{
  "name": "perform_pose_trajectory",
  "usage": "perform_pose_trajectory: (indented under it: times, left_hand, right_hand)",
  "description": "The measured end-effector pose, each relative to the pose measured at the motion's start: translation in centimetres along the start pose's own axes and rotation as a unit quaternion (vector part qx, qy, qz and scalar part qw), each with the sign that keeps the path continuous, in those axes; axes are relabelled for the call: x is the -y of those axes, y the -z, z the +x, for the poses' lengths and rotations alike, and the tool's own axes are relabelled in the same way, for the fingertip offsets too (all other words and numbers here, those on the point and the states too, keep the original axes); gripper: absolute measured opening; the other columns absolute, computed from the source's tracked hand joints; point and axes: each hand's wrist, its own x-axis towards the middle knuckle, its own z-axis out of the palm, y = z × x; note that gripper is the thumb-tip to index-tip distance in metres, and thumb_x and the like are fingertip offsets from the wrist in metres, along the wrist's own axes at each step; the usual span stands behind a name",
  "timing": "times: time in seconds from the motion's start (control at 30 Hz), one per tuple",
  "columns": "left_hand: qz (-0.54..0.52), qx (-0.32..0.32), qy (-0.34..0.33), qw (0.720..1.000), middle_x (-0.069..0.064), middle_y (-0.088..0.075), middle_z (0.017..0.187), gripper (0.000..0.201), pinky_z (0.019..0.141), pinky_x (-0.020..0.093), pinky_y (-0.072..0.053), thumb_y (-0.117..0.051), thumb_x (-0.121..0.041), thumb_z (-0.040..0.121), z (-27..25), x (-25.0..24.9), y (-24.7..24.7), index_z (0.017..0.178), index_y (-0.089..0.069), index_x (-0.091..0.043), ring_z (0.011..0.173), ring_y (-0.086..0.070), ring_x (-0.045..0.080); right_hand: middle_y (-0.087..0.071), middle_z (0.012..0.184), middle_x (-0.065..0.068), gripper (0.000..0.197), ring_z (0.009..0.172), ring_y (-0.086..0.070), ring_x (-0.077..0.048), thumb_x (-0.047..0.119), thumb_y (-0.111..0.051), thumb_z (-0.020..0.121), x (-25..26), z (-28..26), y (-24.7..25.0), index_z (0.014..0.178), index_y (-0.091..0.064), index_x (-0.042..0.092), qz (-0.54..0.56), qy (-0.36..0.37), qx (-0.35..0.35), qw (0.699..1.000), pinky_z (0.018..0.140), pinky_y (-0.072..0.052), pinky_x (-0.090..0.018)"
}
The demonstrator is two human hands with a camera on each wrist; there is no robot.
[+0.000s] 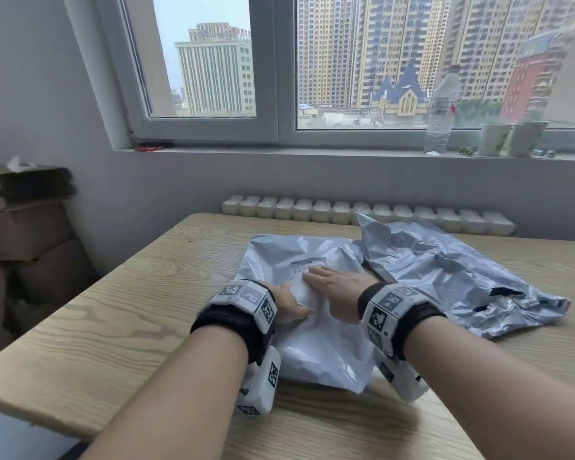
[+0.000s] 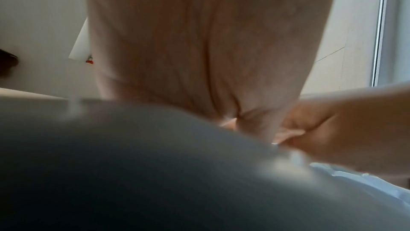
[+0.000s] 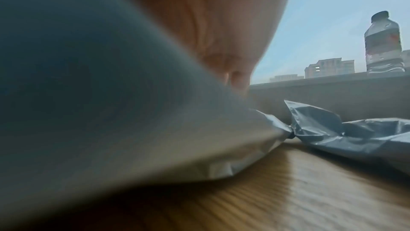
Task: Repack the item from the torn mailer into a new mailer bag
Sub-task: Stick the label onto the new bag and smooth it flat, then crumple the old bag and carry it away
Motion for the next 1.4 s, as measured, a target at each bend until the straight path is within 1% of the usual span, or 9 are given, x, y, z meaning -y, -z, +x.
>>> perform_pose_trajectory:
  times: [0.2,0.4,0.5,0.6,0.73,1.0,1.13,1.27,1.4]
  left_hand:
    - [0.034,-0.013,0.028,0.999,0.022,-0.021,0.156,0.084,0.117,0.041,-0.014,-0.049,-0.052,0.093,-1.3,-0.5,-0.3,0.154,-0.006,-0.014,0.144,-0.022,0.037]
    - [0.017,-0.013,0.015,1.000,0.022,-0.028,0.154,0.084,0.116,0.042,-0.017,-0.050,-0.055,0.090,-2.1,-0.4,0.2,0.154,-0.012,-0.015,0.142,-0.027,0.037]
    - [-0.005,-0.008,0.010,1.000,0.019,-0.040,0.147,0.093,0.115,0.045,-0.023,-0.050,-0.062,0.074,-1.8,-0.3,-0.3,0.149,-0.021,-0.015,0.136,-0.037,0.035]
    - [0.015,-0.004,0.035,0.999,0.017,-0.040,0.148,0.083,0.114,0.043,-0.025,-0.052,-0.059,0.085,-1.7,-0.7,0.5,0.149,-0.025,-0.014,0.136,-0.037,0.035]
    - [0.057,0.010,-0.025,0.998,0.010,-0.059,0.131,0.074,0.104,0.042,-0.043,-0.065,-0.053,0.074,-2.0,-3.3,2.0,0.134,-0.049,-0.012,0.118,-0.056,0.029]
    - [0.073,-0.059,-0.120,0.988,0.009,-0.054,0.132,0.062,0.095,0.034,-0.046,-0.063,-0.041,0.084,-3.1,-13.7,0.7,0.134,-0.045,-0.008,0.119,-0.055,0.028]
    - [0.026,-0.053,-0.161,0.985,0.007,-0.060,0.126,0.071,0.093,0.036,-0.050,-0.062,-0.047,0.066,-3.1,-17.9,-1.5,0.128,-0.050,-0.015,0.109,-0.059,0.025]
    - [0.021,-0.066,-0.167,0.983,0.013,-0.039,0.146,0.082,0.106,0.040,-0.042,-0.066,-0.049,0.081,-2.4,-20.9,-3.4,0.146,-0.033,-0.011,0.131,-0.045,0.028]
    - [-0.010,-0.006,-0.182,0.983,0.011,-0.016,0.157,0.109,0.115,0.043,-0.029,-0.067,-0.070,0.070,-2.2,-21.8,-4.5,0.154,-0.011,-0.029,0.142,-0.029,0.033]
  right_hand:
    - [-0.004,0.162,-0.006,0.079,0.149,-0.005,-0.021,0.015,-0.054,0.090,-0.8,2.7,0.2,0.153,-0.007,0.010,0.008,-0.074,0.034,0.997,0.121,-0.012,-0.041]
    - [-0.013,0.159,-0.005,0.085,0.147,-0.014,-0.021,0.024,-0.064,0.086,0.2,1.9,-0.7,0.152,-0.012,0.009,0.042,-0.077,0.021,0.996,0.119,-0.017,-0.036]
    - [-0.033,0.151,-0.005,0.063,0.136,-0.038,-0.024,0.010,-0.054,0.088,-1.5,0.5,-0.1,0.145,-0.027,0.008,0.049,-0.136,0.011,0.989,0.105,-0.033,-0.033]
    - [-0.037,0.150,-0.003,0.061,0.135,-0.041,-0.024,0.008,-0.046,0.090,-3.2,-1.7,0.2,0.148,-0.028,0.013,0.055,-0.135,-0.006,0.989,0.107,-0.037,-0.035]
    - [-0.048,0.143,-0.005,0.052,0.127,-0.048,-0.023,0.017,-0.048,0.093,-6.2,-5.5,0.7,0.144,-0.039,0.017,0.062,-0.165,-0.026,0.984,0.097,-0.040,-0.029]
    - [-0.057,0.134,-0.006,0.042,0.121,-0.054,-0.025,0.028,-0.053,0.091,-14.3,-15.5,0.4,0.131,-0.056,0.015,0.059,-0.282,-0.005,0.958,0.099,-0.045,-0.032]
    - [-0.042,0.148,-0.001,0.079,0.134,-0.042,-0.021,0.054,-0.067,0.080,-17.5,-20.4,-1.3,0.145,-0.038,0.020,0.095,-0.330,0.054,0.937,0.108,-0.036,-0.031]
    - [-0.030,0.155,0.002,0.104,0.140,-0.032,-0.018,0.062,-0.075,0.065,-19.0,-22.7,-3.3,0.149,-0.029,0.020,0.141,-0.339,0.078,0.927,0.114,-0.029,-0.033]
    - [-0.045,0.144,0.002,0.095,0.130,-0.044,-0.019,0.052,-0.083,0.061,-19.4,-23.1,-4.3,0.141,-0.042,0.023,0.127,-0.354,0.046,0.926,0.105,-0.038,-0.029]
